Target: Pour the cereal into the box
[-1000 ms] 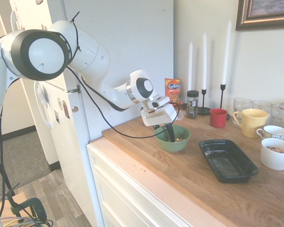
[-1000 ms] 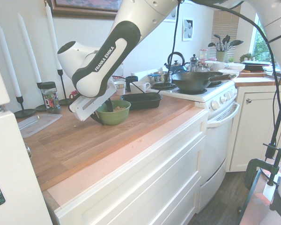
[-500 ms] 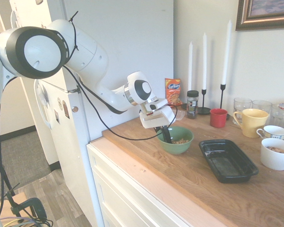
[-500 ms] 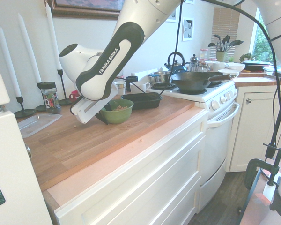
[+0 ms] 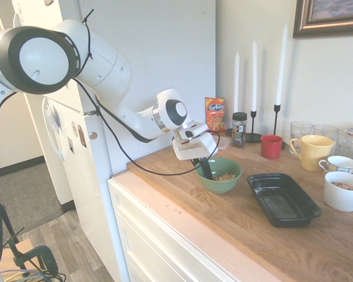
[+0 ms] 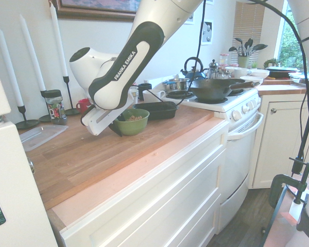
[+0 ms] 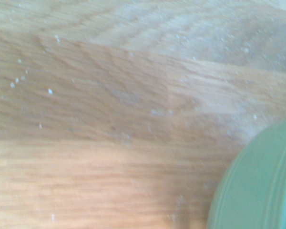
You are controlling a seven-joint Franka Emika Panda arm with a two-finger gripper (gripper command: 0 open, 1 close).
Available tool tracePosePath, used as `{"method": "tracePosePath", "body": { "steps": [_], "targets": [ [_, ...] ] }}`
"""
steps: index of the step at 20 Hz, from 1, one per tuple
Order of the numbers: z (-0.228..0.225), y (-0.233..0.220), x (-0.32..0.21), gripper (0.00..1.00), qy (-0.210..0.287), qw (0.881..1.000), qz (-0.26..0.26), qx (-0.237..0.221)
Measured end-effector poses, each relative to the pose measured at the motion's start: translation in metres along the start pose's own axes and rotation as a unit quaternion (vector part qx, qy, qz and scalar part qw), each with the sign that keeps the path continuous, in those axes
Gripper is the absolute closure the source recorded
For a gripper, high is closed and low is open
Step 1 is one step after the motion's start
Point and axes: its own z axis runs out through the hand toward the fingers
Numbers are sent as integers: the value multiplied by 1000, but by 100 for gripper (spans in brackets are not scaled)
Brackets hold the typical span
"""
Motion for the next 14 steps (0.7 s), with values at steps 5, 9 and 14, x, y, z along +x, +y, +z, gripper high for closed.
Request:
{"method": "tracePosePath", "body": {
  "steps": [5,9,14],
  "targets": [
    [-13,17,10,100,-12,1000,19,19],
    [-28,26,25,100,-29,998,28,42],
    [-69,51,60,100,-41,995,42,85]
  ]
}}
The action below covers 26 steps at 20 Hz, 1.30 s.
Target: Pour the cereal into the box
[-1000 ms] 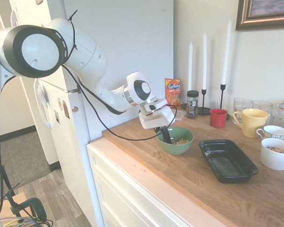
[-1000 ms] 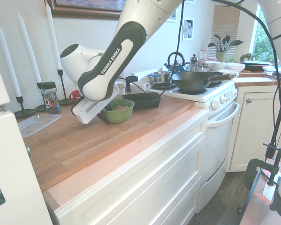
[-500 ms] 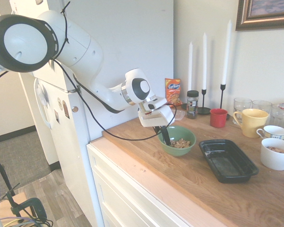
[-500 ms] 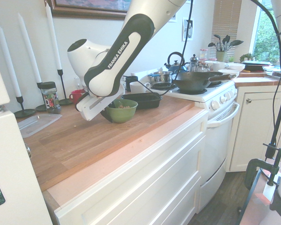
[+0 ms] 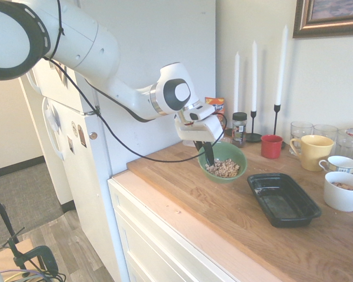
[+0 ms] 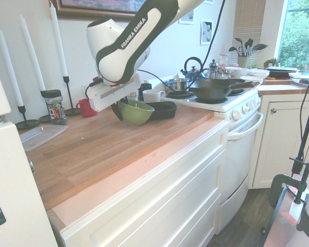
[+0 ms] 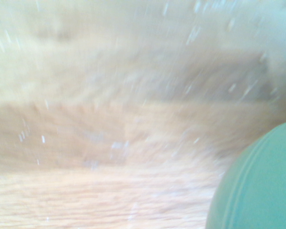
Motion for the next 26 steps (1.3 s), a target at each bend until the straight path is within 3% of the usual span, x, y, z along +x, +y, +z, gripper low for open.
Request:
{"method": "tracePosePath", "body": {
  "steps": [6,14,21,26],
  "targets": [
    [-18,28,46,100,-42,998,27,44],
    [-12,68,127,100,-125,983,56,124],
    [18,112,187,100,-214,954,86,190],
    [30,136,212,100,-272,926,93,244]
  ]
}}
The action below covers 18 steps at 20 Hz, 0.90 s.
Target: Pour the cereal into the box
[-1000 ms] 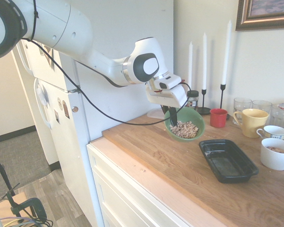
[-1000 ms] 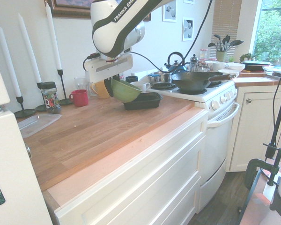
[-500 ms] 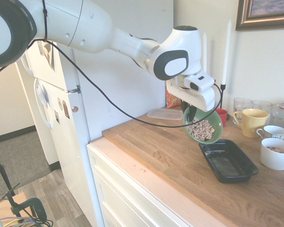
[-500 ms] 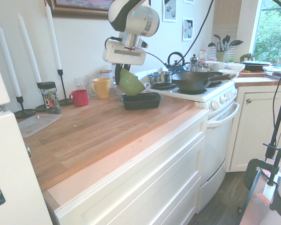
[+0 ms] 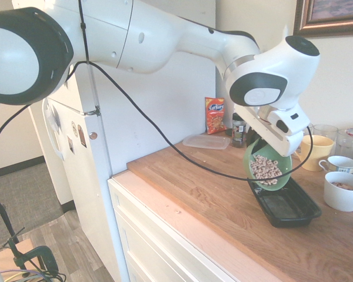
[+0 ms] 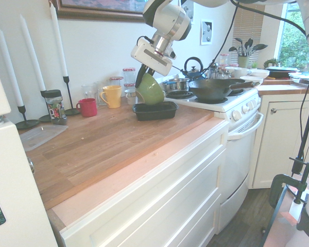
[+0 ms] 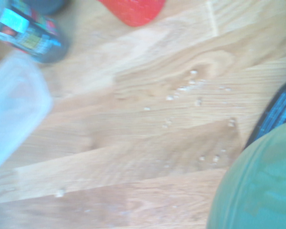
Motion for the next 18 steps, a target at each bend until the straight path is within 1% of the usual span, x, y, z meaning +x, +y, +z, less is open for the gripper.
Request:
{"method": "tracePosePath", "body": {
  "steps": [4,9,13,18],
  "targets": [
    [3,6,11,100,-48,998,-4,40],
    [10,16,23,100,-89,993,-10,80],
    [9,25,33,100,-110,988,-10,111],
    [3,35,43,100,-134,978,-22,161]
  ]
}}
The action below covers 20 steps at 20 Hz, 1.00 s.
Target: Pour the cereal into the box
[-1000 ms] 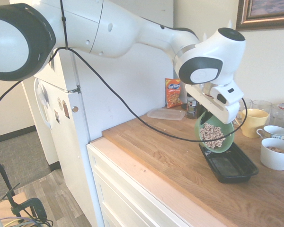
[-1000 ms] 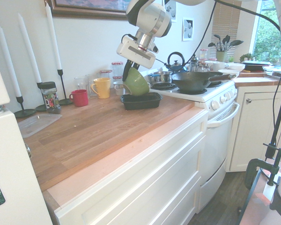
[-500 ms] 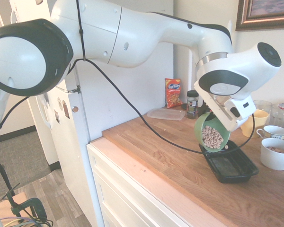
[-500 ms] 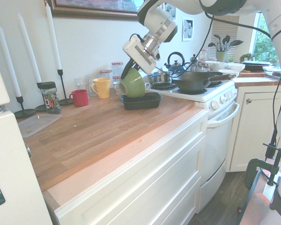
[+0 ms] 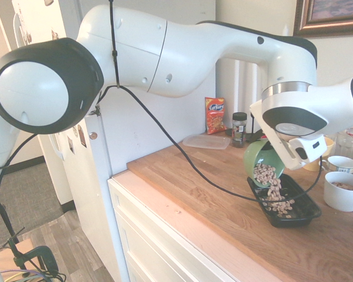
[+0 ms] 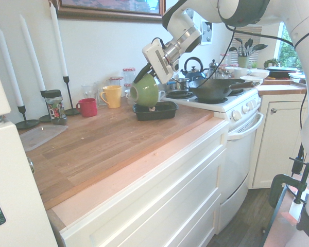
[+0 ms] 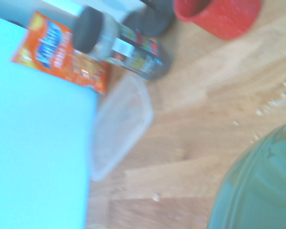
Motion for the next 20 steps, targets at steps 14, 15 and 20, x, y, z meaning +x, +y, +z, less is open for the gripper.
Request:
{"method": "tracePosePath", "body": {
  "steps": [14,15,20],
  "targets": [
    [-14,34,13,100,-58,994,-16,94],
    [-13,34,14,100,-59,993,-18,98],
    [-13,36,15,100,-59,993,-24,101]
  ]
}}
